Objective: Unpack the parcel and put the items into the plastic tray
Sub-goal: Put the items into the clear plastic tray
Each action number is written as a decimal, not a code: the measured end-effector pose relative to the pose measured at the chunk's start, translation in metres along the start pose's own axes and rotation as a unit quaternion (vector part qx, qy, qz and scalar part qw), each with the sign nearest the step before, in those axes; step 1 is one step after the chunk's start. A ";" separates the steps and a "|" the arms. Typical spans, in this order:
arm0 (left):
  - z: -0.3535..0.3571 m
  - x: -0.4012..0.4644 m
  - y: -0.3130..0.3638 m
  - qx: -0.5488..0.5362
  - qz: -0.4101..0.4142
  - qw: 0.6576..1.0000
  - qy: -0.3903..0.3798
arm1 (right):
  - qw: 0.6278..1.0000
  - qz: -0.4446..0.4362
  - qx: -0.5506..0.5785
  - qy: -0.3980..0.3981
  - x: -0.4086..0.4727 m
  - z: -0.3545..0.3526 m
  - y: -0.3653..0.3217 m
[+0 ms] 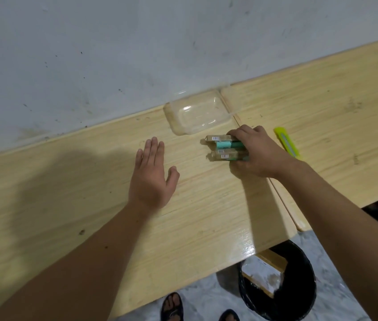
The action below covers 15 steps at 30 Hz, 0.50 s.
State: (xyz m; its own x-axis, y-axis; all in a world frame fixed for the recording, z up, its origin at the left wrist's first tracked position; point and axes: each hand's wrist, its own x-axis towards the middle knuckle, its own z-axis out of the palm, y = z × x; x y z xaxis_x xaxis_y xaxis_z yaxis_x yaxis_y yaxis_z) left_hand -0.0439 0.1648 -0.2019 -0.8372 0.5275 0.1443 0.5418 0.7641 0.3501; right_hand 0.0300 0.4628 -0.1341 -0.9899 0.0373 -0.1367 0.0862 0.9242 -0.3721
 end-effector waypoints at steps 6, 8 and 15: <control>0.005 0.000 -0.004 0.008 0.023 0.999 0.040 | 0.997 -0.050 0.031 0.044 0.006 -0.008 -0.016; 0.005 0.000 -0.004 0.003 0.025 0.999 0.040 | 0.994 -0.067 0.053 0.068 0.015 -0.019 -0.023; 0.001 0.002 -0.003 -0.012 0.003 1.000 0.008 | 0.990 -0.049 0.086 0.097 0.074 -0.051 -0.031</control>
State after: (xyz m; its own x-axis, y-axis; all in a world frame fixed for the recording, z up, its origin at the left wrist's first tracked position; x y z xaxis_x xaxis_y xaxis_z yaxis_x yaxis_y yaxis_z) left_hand -0.0476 0.1638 -0.2035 -0.8347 0.5267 0.1610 0.5456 0.7511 0.3717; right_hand -0.0516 0.4565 -0.0856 -0.9961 0.0375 0.0803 -0.0107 0.8489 -0.5285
